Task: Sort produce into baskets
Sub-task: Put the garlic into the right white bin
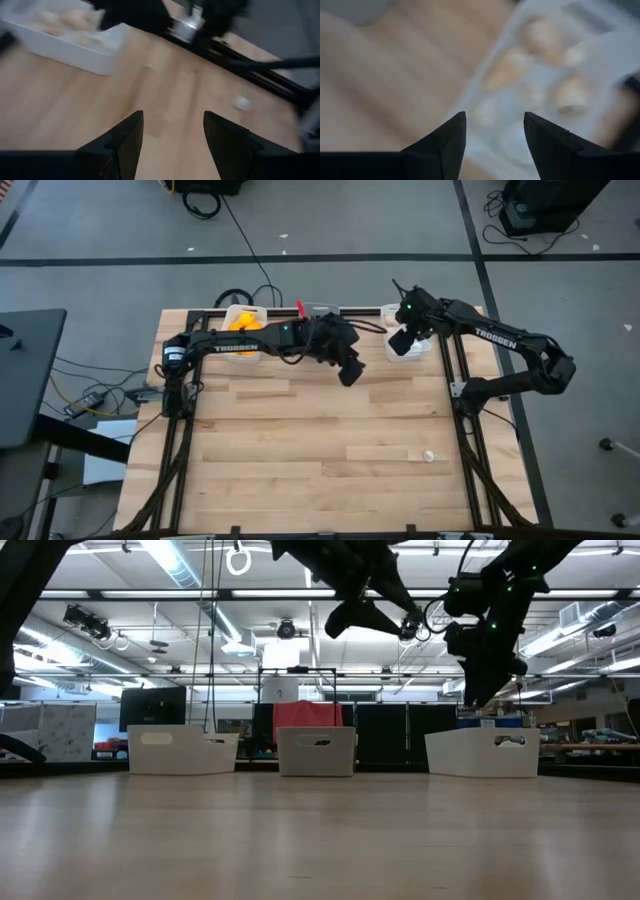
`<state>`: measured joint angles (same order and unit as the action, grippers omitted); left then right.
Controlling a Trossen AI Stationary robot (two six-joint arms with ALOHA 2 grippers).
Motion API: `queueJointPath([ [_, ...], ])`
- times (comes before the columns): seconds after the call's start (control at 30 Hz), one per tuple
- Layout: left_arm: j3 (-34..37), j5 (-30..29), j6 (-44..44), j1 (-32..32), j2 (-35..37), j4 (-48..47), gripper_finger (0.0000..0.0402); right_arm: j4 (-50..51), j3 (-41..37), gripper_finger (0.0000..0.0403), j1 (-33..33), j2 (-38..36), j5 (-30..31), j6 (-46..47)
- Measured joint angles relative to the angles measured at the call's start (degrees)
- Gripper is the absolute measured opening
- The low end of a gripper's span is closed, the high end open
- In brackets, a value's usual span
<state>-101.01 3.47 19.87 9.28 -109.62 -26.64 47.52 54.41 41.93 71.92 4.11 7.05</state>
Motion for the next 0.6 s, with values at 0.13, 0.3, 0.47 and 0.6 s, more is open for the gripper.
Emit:
queueJointPath([
  [0.13,0.0,5.5,-0.1,-0.4,0.0,0.0,0.0213,1.3,0.0,0.0210,-3.6,-0.2,-5.5,6.2],
  [0.3,0.0,6.6,-1.1,-1.6,0.0,-1.0,0.0213,6.6,0.0,0.0209,-12.3,-1.9,-0.5,13.8],
  [0.47,0.0,7.7,-1.7,-3.1,0.4,-4.1,0.0213,13.0,0.0,0.0209,-21.0,-3.9,1.0,24.7],
  [0.6,0.0,8.3,-1.7,-4.5,0.4,-5.8,0.0213,19.4,0.0,0.0209,-28.2,-4.1,-1.5,33.6],
])
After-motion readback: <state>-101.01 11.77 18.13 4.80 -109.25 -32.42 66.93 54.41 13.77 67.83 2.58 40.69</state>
